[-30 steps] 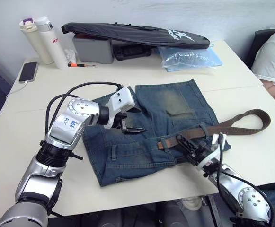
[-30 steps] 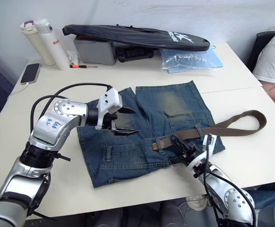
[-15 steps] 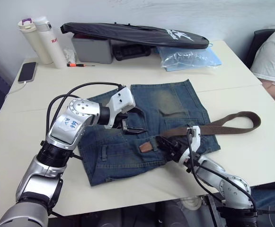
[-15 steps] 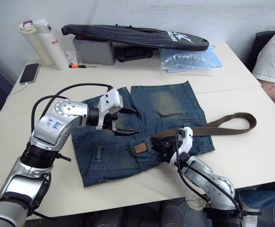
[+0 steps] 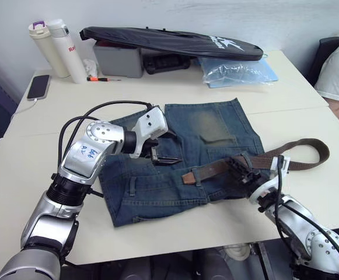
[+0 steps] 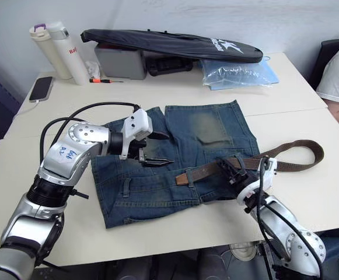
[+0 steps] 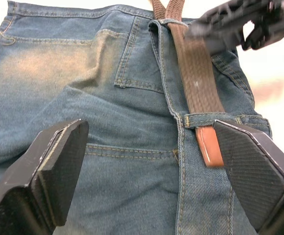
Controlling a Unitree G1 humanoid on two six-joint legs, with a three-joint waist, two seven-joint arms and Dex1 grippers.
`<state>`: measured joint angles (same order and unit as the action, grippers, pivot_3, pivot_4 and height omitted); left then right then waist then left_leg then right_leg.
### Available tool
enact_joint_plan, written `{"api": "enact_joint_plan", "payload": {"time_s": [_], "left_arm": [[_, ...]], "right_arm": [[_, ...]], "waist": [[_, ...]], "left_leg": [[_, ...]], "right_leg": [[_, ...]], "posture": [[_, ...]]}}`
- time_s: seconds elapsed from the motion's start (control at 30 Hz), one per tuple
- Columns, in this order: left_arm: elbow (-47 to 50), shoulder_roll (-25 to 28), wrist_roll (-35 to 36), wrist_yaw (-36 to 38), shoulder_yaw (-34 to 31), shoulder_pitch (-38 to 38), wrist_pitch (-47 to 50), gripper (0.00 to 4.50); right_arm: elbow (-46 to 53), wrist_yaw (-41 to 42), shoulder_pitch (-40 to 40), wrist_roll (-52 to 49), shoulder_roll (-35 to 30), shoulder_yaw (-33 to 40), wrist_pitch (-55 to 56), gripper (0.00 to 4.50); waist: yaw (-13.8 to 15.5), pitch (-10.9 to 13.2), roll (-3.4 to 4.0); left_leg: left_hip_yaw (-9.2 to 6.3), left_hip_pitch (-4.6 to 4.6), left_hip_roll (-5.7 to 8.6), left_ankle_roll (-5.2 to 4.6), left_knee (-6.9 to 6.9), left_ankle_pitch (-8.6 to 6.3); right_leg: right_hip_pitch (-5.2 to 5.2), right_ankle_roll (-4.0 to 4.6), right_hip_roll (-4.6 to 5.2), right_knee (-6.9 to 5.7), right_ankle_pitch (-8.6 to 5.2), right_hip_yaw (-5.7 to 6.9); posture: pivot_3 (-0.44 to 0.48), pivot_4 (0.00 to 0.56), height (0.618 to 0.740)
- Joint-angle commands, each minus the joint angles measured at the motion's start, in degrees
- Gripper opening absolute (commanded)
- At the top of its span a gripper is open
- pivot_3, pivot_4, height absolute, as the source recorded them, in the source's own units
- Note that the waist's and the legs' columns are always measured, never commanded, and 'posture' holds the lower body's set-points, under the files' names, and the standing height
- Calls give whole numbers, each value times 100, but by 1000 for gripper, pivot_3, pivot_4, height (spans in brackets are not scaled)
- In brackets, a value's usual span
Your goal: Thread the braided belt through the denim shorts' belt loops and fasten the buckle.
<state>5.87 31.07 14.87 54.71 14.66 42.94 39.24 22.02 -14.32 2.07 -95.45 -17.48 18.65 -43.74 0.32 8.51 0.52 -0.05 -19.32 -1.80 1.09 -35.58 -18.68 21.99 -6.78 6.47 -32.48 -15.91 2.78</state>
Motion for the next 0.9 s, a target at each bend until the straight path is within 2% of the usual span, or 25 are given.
{"api": "enact_joint_plan", "payload": {"time_s": [0.03, 0.1, 0.17, 0.2, 0.3, 0.33, 0.57, 0.7, 0.9], "left_arm": [[38, -40, -53, 15, 22, 150, -124, 4500], [17, -50, -69, 23, 17, 165, -138, 4500], [8, -52, -81, 28, 15, 166, -148, 4500], [14, -49, -85, 30, 12, 160, -147, 4500], [29, -39, -102, 39, 3, 142, -143, 4500], [29, -39, -107, 41, 2, 142, -143, 4500], [17, -30, -130, 59, -3, 144, -142, 4500], [19, -34, -158, 75, 17, 121, -151, 4500], [77, -18, -178, 122, 82, 124, -119, 4500]], "right_arm": [[-40, -1, -49, -210, -15, 78, 190, 2570], [-115, -13, -89, -211, 23, 47, 252, 2570], [-177, -22, -100, -207, 69, -3, 288, 2072], [-194, -20, -95, -195, 87, -46, 282, 1752], [-152, 3, -69, -114, 79, -295, 164, 321], [-121, 8, -60, -92, 69, -397, 114, 77], [80, -70, -192, 280, 116, -1216, -97, 77], [-144, 29, -689, 914, 256, -1757, -201, 77], [-293, 21, -923, 1284, 313, -1860, -330, 77]], "waist": [[-8, 1, 2], [-15, 1, 2], [-16, 1, 2], [-15, 1, 2], [-23, 1, 3], [-23, 1, 3], [-35, 1, 3], [-43, 1, 3], [-38, 1, 3]], "left_leg": [[0, 0, -1, -1, 0, 0], [0, 0, 0, -2, -1, 1], [1, 0, 0, -2, -1, 1], [0, -1, 0, -2, -1, 1], [0, -2, 0, -2, 0, 1], [0, -2, 0, -2, 0, 1], [-1, -1, -1, -2, 3, 1], [-1, -1, -2, -2, 2, 1], [-2, -3, -2, -2, 4, 1]], "right_leg": [[1, 0, -1, -2, 0, 0], [1, 0, -1, -2, 0, 0], [1, 0, 0, -2, 0, 0], [1, 0, 0, -2, 0, 0], [1, 0, 0, -2, 0, 0], [1, 0, 0, -2, 0, 0], [4, 0, -1, -3, 0, 0], [6, 0, -2, -3, 0, 0], [8, 0, -3, -19, 0, 0]], "posture": [[0, 150, 740], [0, 150, 740], [0, 150, 740], [0, 150, 740], [0, 150, 740], [0, 150, 740], [0, 150, 740], [0, 150, 740], [0, 150, 740]]}}
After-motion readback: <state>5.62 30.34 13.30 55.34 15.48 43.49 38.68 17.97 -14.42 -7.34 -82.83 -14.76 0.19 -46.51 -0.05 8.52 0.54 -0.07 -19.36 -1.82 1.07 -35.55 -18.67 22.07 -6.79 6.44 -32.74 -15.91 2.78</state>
